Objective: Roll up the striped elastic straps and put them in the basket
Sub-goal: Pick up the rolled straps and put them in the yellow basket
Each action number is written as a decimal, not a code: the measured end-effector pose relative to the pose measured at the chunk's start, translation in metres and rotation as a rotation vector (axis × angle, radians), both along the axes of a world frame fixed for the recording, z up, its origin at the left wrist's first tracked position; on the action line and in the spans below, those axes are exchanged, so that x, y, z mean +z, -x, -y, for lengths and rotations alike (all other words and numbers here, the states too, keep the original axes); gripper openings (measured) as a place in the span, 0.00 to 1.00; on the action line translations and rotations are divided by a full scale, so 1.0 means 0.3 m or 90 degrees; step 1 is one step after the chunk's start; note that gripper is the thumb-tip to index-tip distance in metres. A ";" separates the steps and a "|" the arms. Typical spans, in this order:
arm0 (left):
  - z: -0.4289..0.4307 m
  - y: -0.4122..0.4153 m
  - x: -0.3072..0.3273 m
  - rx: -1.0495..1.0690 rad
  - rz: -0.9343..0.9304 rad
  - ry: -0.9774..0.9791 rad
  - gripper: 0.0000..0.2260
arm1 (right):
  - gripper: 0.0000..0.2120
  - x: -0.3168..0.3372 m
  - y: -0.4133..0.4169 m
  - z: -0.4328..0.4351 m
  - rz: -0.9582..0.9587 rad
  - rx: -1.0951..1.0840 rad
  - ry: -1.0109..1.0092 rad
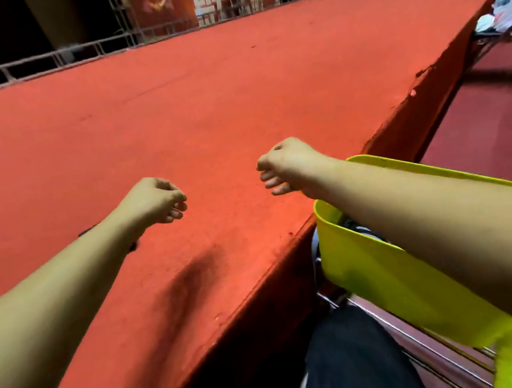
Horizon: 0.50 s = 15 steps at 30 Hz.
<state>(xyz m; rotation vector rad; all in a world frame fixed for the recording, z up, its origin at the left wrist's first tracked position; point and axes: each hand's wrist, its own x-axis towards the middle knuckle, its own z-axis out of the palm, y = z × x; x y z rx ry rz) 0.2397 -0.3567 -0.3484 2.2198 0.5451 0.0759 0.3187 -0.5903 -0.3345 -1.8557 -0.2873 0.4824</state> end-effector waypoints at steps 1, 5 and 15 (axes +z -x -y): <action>-0.082 0.041 -0.020 0.033 -0.005 -0.006 0.10 | 0.10 -0.015 0.023 -0.076 -0.009 0.015 -0.001; -0.354 0.197 -0.101 0.165 -0.005 -0.017 0.08 | 0.05 -0.100 0.121 -0.340 -0.109 0.060 -0.006; -0.680 0.188 -0.253 0.304 0.040 -0.077 0.09 | 0.17 -0.276 0.158 -0.836 -0.350 0.113 -0.043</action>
